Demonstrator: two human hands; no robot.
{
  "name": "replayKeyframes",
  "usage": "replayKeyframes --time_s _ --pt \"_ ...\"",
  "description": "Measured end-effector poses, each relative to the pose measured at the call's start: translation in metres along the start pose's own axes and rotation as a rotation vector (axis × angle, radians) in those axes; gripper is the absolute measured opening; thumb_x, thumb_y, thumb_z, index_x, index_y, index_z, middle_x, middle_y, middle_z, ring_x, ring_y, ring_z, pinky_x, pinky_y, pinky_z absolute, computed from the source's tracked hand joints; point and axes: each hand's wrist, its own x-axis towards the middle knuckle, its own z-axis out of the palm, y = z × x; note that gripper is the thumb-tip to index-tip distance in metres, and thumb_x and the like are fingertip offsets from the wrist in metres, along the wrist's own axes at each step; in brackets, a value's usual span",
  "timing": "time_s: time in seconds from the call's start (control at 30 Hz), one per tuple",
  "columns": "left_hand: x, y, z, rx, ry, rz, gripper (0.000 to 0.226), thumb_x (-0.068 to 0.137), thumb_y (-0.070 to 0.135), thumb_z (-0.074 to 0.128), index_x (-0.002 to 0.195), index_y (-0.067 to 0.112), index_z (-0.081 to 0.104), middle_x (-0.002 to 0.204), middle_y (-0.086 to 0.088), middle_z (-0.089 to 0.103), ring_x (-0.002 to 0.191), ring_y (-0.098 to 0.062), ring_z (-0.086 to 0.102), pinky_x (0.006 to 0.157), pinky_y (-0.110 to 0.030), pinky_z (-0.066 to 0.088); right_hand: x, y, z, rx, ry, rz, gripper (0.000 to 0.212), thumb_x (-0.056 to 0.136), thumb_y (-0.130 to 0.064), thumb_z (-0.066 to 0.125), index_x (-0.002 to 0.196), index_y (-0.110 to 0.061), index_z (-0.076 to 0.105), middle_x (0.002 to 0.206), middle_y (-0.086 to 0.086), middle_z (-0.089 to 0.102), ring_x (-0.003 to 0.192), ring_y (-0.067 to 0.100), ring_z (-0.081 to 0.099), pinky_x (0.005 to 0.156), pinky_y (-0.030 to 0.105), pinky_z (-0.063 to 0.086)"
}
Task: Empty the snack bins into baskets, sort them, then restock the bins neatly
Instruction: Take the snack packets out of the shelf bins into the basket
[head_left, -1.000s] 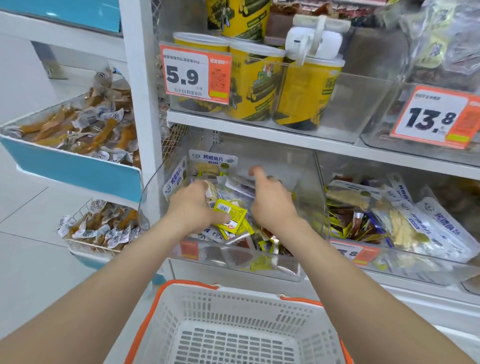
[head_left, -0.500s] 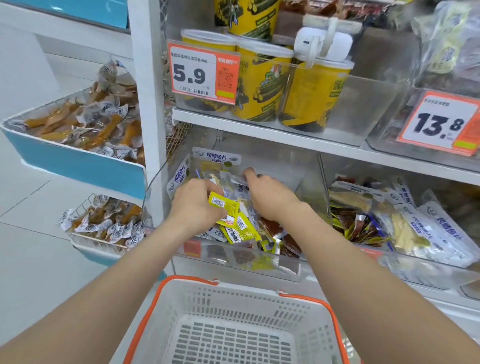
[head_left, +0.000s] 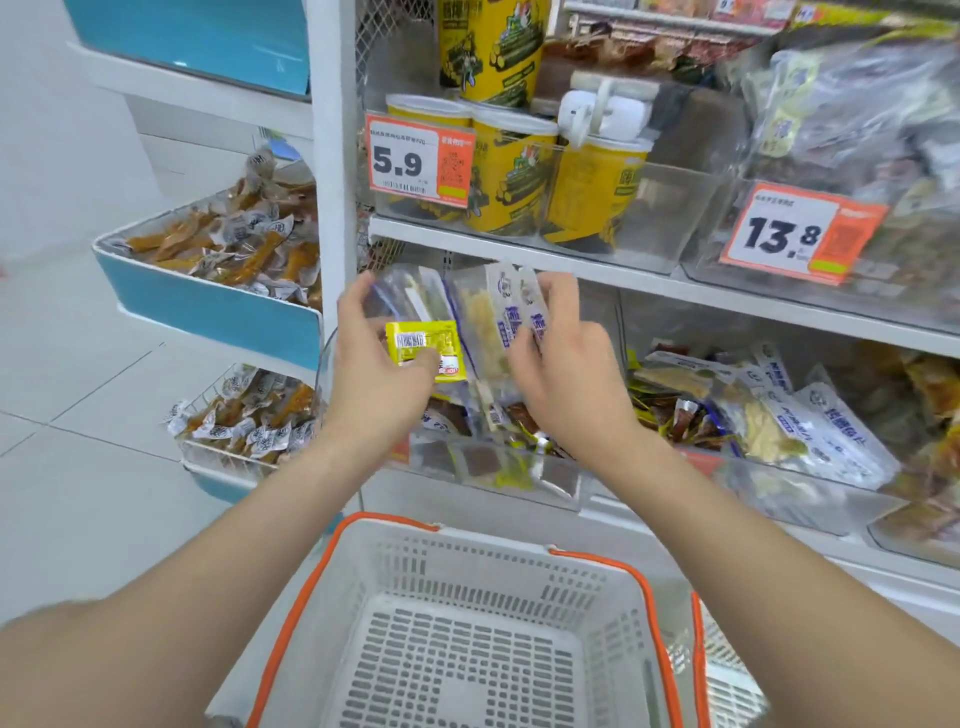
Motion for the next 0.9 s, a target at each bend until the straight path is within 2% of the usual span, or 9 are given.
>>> replayKeyframes --time_s 0.13,0.2,0.33,0.4,0.5,0.57,0.63,0.73,0.9 --pt "-0.055 0.019 -0.012 -0.01 -0.039 0.141 0.081 0.08 0.004 0.072 0.147 0.034 0.039 0.096 0.006 0.067 0.077 -0.013 0.069 0.071 -0.034 0.06 -0.028 -0.037 -0.031 0.145 0.116 0.165 0.025 0.097 -0.013 0.056 0.12 -0.011 0.046 0.087 0.008 0.072 0.069 0.036 0.063 0.063 0.048 0.045" --pt "-0.071 0.023 -0.023 0.146 -0.241 0.154 0.075 0.07 0.013 0.072 0.138 0.038 0.05 0.091 0.012 0.067 0.072 -0.017 0.07 0.066 -0.037 0.059 -0.052 -0.045 -0.045 0.135 0.059 0.251 0.023 0.096 -0.016 0.058 0.118 -0.012 0.052 0.088 0.004 0.072 0.076 0.031 0.064 0.069 0.045 0.045" --pt "-0.089 0.013 -0.034 0.645 -0.764 0.045 0.056 0.077 0.015 0.08 0.128 0.027 0.062 0.099 0.007 0.064 0.056 -0.003 0.065 0.056 -0.024 0.055 -0.113 -0.04 -0.048 -0.044 -0.354 0.348 0.013 0.091 -0.019 0.059 0.101 -0.012 0.057 0.083 0.007 0.065 0.077 0.027 0.053 0.068 0.043 0.043" --pt "-0.097 -0.003 -0.032 0.827 -0.927 -0.003 0.041 0.081 0.014 0.08 0.12 0.021 0.067 0.103 -0.003 0.065 0.06 -0.01 0.07 0.054 -0.029 0.058 -0.144 -0.031 -0.038 -0.079 -0.541 0.421 0.012 0.086 -0.016 0.06 0.083 -0.009 0.051 0.073 0.009 0.056 0.071 0.03 0.049 0.063 0.041 0.041" --pt "-0.104 -0.035 -0.024 0.954 -1.081 -0.081 0.023 0.084 0.014 0.077 0.106 0.013 0.069 0.091 -0.007 0.067 0.062 -0.021 0.074 0.056 -0.035 0.061 -0.185 -0.013 -0.016 -0.062 -0.67 0.565 0.012 0.088 -0.015 0.058 0.078 -0.011 0.052 0.077 0.01 0.058 0.081 0.036 0.053 0.065 0.04 0.042" --pt "-0.107 -0.054 -0.019 1.048 -1.181 -0.086 0.031 0.09 0.034 0.076 0.11 0.012 0.066 0.085 -0.002 0.067 0.067 -0.02 0.075 0.064 -0.039 0.062 -0.204 -0.004 0.0 0.009 -0.693 0.626 0.01 0.095 -0.019 0.057 0.093 -0.011 0.064 0.081 0.007 0.065 0.086 0.035 0.062 0.068 0.036 0.043" --pt "-0.105 -0.067 -0.017 1.249 -1.264 0.008 0.058 0.095 0.059 0.064 0.133 0.015 0.062 0.115 -0.005 0.069 0.104 -0.025 0.07 0.088 -0.041 0.057 -0.215 0.001 0.011 0.093 -0.698 0.662 0.032 0.1 -0.024 0.055 0.127 -0.008 0.065 0.093 0.007 0.072 0.096 0.031 0.068 0.077 0.032 0.049" --pt "-0.087 -0.07 -0.017 1.348 -1.107 0.161 0.055 0.098 0.061 0.054 0.138 0.024 0.059 0.135 -0.003 0.061 0.125 -0.028 0.057 0.098 -0.042 0.051 -0.212 0.004 0.021 0.088 -0.588 0.606 0.04 0.101 -0.027 0.052 0.139 -0.017 0.061 0.115 0.003 0.073 0.112 0.026 0.064 0.095 0.038 0.053" --pt "-0.052 -0.051 -0.014 1.039 -0.573 0.41 0.011 0.095 0.029 0.056 0.095 0.023 0.065 0.091 -0.002 0.068 0.092 -0.03 0.064 0.073 -0.043 0.055 -0.158 0.001 0.022 0.139 -0.058 0.318 0.018 0.097 -0.011 0.054 0.109 -0.018 0.065 0.101 -0.006 0.066 0.094 0.018 0.062 0.085 0.036 0.052"
